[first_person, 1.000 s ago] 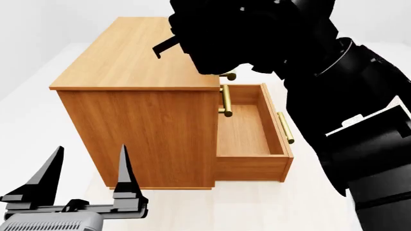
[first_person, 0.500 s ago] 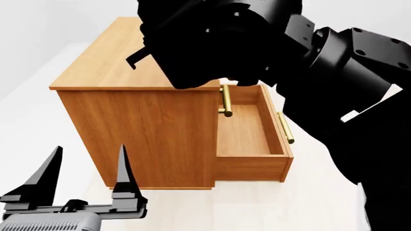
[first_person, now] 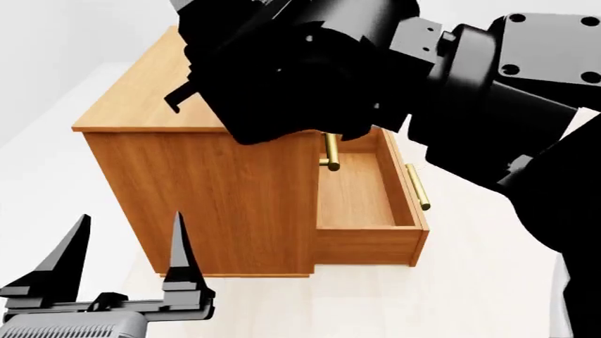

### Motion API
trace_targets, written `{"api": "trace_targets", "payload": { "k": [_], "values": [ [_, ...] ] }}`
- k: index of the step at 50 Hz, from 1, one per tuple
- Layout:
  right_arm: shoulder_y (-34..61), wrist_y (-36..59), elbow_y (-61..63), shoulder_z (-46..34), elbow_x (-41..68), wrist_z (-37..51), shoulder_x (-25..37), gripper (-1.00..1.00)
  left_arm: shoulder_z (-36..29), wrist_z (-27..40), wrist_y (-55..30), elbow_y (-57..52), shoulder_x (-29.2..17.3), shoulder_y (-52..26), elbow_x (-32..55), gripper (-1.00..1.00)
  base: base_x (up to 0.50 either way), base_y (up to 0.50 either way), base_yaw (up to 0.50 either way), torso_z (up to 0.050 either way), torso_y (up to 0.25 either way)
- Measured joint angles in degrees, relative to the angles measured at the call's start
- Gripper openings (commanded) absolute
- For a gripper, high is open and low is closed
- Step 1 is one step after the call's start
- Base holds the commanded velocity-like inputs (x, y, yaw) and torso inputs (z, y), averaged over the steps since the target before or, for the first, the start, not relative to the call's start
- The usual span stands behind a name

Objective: Put the bowl on top of the cabinet.

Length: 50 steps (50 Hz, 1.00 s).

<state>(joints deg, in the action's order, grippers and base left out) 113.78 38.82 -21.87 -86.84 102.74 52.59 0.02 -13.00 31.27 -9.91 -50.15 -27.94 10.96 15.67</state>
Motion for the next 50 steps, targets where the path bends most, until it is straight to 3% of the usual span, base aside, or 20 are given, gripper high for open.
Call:
{"api": "trace_targets", "payload": {
  "k": [50],
  "values": [
    [-0.43, -4.79, 6.58, -3.79, 3.19, 1.23, -0.02, -1.00, -0.13, 0.87, 0.30, 0.14, -0.58, -0.04, 0.48, 1.00, 0.00, 0.00, 0.00, 0.000, 0.001]
  ]
}}
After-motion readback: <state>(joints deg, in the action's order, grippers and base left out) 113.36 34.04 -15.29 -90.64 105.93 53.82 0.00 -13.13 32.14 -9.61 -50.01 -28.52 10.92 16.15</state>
